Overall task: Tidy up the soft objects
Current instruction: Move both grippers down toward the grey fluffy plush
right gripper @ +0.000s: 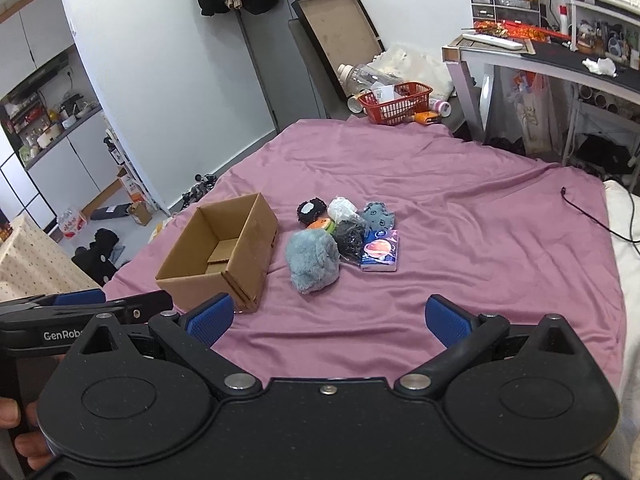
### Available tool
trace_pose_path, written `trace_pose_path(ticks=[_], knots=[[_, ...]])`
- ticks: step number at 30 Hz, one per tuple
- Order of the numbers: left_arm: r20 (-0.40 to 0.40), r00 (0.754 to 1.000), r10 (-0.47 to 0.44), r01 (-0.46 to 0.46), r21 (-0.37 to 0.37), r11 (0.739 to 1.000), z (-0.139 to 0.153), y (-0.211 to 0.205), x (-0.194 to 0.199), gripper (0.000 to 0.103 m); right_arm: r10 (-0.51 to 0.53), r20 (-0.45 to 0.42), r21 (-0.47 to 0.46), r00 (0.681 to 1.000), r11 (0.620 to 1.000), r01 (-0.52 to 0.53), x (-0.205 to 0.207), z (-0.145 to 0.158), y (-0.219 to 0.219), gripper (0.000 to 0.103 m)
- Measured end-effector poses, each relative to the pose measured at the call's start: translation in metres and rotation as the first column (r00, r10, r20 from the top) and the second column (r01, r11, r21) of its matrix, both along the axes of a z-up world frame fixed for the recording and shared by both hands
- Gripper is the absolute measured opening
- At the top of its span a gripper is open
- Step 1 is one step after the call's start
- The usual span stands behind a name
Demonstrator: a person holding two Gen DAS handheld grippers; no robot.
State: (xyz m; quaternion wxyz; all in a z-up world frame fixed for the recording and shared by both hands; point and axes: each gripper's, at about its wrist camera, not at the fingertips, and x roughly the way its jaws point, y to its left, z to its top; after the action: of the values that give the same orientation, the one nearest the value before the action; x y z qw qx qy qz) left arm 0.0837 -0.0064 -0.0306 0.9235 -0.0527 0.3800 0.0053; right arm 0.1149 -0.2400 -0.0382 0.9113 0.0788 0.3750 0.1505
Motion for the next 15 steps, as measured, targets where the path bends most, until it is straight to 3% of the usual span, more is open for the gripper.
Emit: trace_pose_path(ticks=[12,15], knots=[[-0.022,1.0,0.012,-0.012,-0.013,1.0,-0.019,-0.013,0.037,0.1,0.001,-0.026,0.109,1.0,0.994,0.002,0.039,-0.022,-0.022,0.102],[-0.026,1.0,0.014,-0.014,-0.025,1.0,-0.021,-0.016,0.045,0.098,0.013,-0.057,0.127,0.998,0.992,-0.006,0.051,-0.029,-0.025,0.097]])
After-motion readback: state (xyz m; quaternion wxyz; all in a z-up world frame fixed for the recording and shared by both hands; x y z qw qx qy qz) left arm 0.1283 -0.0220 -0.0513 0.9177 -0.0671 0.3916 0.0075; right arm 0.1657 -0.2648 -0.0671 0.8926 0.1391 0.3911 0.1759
